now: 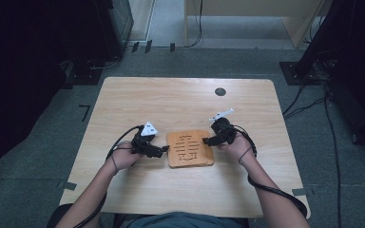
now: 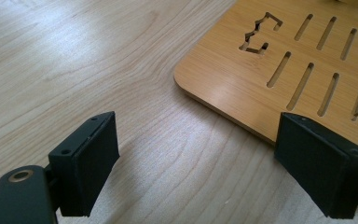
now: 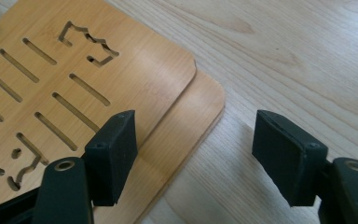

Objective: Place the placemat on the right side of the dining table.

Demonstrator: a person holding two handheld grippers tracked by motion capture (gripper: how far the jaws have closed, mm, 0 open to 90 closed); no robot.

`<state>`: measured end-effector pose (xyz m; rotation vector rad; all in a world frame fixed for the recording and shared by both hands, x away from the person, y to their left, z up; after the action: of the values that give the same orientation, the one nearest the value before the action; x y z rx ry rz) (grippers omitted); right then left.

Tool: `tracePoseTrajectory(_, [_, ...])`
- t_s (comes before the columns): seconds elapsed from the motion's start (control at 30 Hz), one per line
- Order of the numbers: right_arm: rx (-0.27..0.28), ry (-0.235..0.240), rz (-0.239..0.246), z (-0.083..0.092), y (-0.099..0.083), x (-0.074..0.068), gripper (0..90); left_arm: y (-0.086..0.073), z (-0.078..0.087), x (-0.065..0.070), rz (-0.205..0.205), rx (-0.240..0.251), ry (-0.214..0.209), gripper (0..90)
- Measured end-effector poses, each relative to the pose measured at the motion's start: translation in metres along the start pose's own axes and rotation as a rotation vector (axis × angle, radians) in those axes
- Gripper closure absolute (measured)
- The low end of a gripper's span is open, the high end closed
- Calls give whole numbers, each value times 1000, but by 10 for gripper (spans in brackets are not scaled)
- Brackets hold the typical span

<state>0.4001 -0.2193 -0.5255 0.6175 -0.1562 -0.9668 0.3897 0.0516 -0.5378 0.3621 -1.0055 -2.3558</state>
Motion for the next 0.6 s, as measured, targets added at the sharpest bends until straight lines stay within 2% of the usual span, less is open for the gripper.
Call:
tracePoseTrajectory(0.23, [-11, 20, -10, -3, 2, -4, 288, -1, 1, 1, -2, -2, 2, 128])
tracePoseTrajectory(0.43, [6, 6, -4, 1, 5, -2, 288, -1, 3, 0, 1, 4, 5, 128])
tracePoseTrajectory(0.5, [1, -14, 2, 2, 4, 1, 289, -1, 3, 0, 3, 6, 5, 128])
tracePoseTrajectory(0.6, [-10, -20, -1, 1, 1, 4, 289, 0, 2, 1, 2, 6, 5, 128])
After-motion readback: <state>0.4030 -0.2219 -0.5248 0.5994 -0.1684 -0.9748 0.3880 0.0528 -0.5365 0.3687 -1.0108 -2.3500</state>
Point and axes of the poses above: each handheld gripper's, and its own axes: z roughly backward along the jaws, y roughly out of its top, x roughly to its right, the point moved 4 cm from there along -z, roughly forward along the jaws, and after that the axes turned 3 degrees about -z, right-handed, at the moved point
